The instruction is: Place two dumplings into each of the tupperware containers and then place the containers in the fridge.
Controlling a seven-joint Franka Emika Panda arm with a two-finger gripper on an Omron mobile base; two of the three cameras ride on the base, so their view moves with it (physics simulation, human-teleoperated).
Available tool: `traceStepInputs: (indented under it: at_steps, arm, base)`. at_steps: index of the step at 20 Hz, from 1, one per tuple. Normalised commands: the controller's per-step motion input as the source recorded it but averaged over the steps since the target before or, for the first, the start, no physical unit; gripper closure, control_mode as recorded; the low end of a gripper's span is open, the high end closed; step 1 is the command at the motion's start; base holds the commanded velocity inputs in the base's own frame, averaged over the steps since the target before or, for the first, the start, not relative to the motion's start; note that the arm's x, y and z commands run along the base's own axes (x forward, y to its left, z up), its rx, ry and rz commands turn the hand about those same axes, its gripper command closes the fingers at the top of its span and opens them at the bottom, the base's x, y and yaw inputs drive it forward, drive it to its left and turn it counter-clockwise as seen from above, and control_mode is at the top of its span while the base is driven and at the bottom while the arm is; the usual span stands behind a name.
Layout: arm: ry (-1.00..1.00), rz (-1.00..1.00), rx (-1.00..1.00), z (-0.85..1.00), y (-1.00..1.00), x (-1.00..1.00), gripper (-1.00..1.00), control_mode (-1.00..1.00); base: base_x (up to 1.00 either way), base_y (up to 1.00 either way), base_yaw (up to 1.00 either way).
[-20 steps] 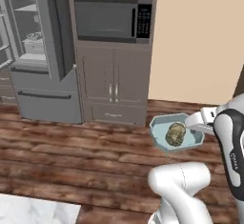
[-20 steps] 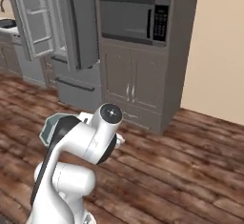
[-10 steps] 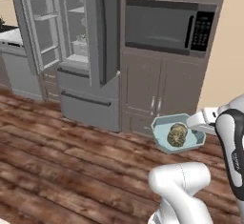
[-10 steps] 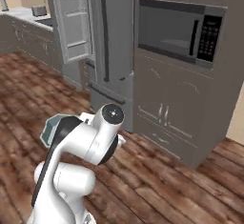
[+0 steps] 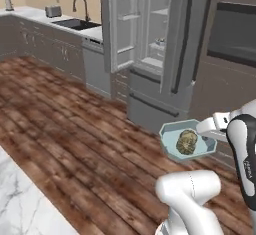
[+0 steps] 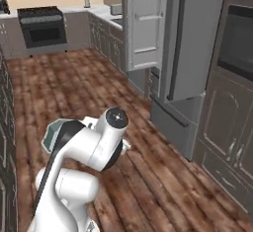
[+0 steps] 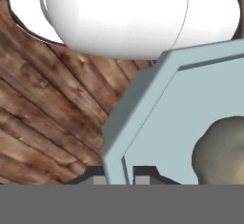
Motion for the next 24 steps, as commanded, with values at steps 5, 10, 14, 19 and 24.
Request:
traceStepInputs:
  at_steps: [5,10,14,19,24]
  arm:
    - [0.00,0.00,0.00,0.00,0.00,0.00,1.00,1.00]
    - [0.00,0.00,0.00,0.00,0.00,0.00,1.00,1.00]
    - [0.00,0.00,0.00,0.00,0.00,0.00,1.00,1.00]
    - [0.00,0.00,0.00,0.00,0.00,0.00,1.00,1.00]
    - [0.00,0.00,0.00,0.00,0.00,0.00,1.00,1.00]
  base:
    - [1.00,0.03,0.44]
    - [1.00,0.00,0.33]
    - [0.99,0.00,0.02]
    - [0.94,0.00,-0.20]
    - [0.78,-0.01,-0.35]
